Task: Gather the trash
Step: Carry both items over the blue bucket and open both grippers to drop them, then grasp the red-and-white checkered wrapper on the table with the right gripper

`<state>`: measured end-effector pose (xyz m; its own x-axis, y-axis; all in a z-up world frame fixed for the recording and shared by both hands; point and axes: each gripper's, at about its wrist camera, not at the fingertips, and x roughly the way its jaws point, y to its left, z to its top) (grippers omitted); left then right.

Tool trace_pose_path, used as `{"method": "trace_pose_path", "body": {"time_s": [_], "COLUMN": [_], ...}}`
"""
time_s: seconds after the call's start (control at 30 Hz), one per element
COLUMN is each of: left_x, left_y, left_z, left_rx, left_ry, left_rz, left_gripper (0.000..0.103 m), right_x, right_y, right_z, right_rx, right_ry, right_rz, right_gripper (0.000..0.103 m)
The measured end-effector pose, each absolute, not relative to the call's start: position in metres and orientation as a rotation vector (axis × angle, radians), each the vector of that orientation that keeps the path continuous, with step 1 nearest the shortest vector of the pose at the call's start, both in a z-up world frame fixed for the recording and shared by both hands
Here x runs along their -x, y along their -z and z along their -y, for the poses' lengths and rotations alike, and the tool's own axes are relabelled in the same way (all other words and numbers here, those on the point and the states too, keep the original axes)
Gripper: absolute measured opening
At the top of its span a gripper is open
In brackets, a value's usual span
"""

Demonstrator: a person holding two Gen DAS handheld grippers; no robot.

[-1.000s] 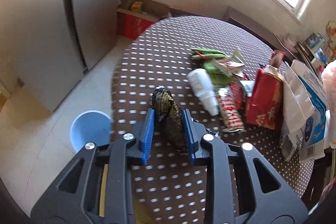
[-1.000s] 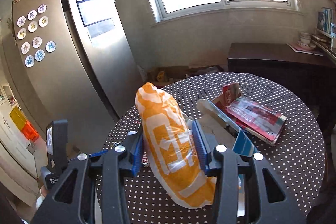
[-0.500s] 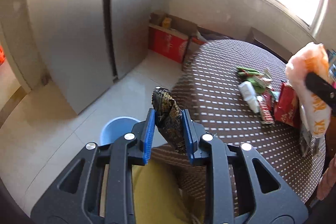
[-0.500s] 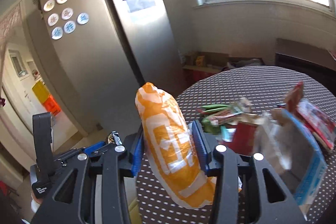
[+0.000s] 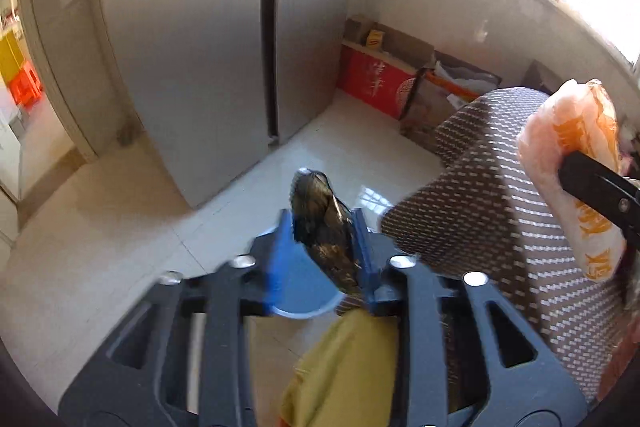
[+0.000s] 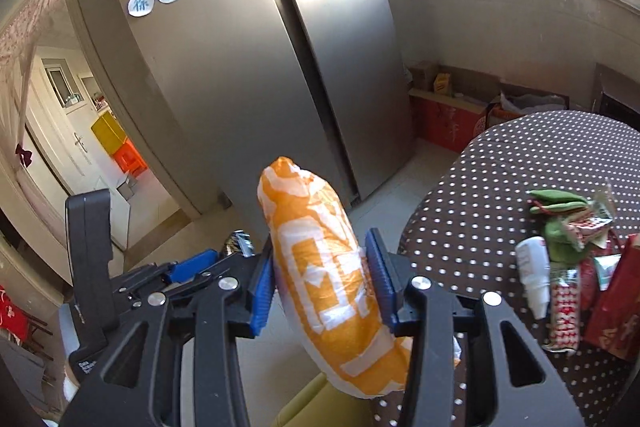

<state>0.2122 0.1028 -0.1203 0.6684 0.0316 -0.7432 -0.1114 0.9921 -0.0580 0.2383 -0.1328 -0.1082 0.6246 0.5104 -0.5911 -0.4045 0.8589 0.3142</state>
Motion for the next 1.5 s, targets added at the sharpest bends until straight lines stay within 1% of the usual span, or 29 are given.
{"method": "trace_pose_path", "body": {"time_s": [0.03, 0.43, 0.5, 0.53, 0.57, 0.6, 0.63, 0.8, 1.03, 1.27, 1.5], "left_x": [-0.216, -0.219, -0.216, -0.213, -0.210, -0.207, -0.206, -0.192, -0.184, -0.178, -0.178], "left_y": [0.121, 0.129, 0.129, 0.130, 0.129, 0.129, 0.128, 0.125, 0.119, 0.108, 0.095], "left_z": [-0.108, -0.169, -0.177, -0.182, -0.186, -0.192, -0.195, -0.209, -0.203, -0.174, -0.128], "left_rx": [0.084, 0.140, 0.155, 0.165, 0.172, 0.178, 0.182, 0.199, 0.214, 0.191, 0.164], "left_ry": [-0.100, -0.214, -0.239, -0.254, -0.267, -0.283, -0.295, -0.336, -0.334, -0.271, -0.168], "left_rz": [-0.829, -0.823, -0.824, -0.826, -0.828, -0.828, -0.827, -0.818, -0.795, -0.769, -0.750], "left_gripper": [0.076, 0.076, 0.076, 0.076, 0.076, 0.076, 0.076, 0.076, 0.076, 0.076, 0.076], "right_x": [-0.243, -0.288, -0.293, -0.294, -0.297, -0.298, -0.298, -0.294, -0.277, -0.251, -0.230], "right_y": [0.110, 0.141, 0.146, 0.147, 0.148, 0.149, 0.149, 0.151, 0.146, 0.129, 0.115], "right_z": [0.128, 0.058, 0.044, 0.039, 0.034, 0.030, 0.027, 0.022, 0.035, 0.063, 0.113], "right_rx": [-0.158, -0.103, -0.095, -0.089, -0.080, -0.072, -0.071, -0.081, -0.069, -0.086, -0.118], "right_ry": [-0.527, -0.551, -0.552, -0.545, -0.537, -0.526, -0.509, -0.533, -0.537, -0.525, -0.435], "right_rz": [-0.737, -0.845, -0.851, -0.851, -0.856, -0.862, -0.854, -0.860, -0.851, -0.801, -0.739], "right_gripper": [0.043, 0.043, 0.047, 0.054, 0.074, 0.082, 0.085, 0.085, 0.085, 0.085, 0.085]}}
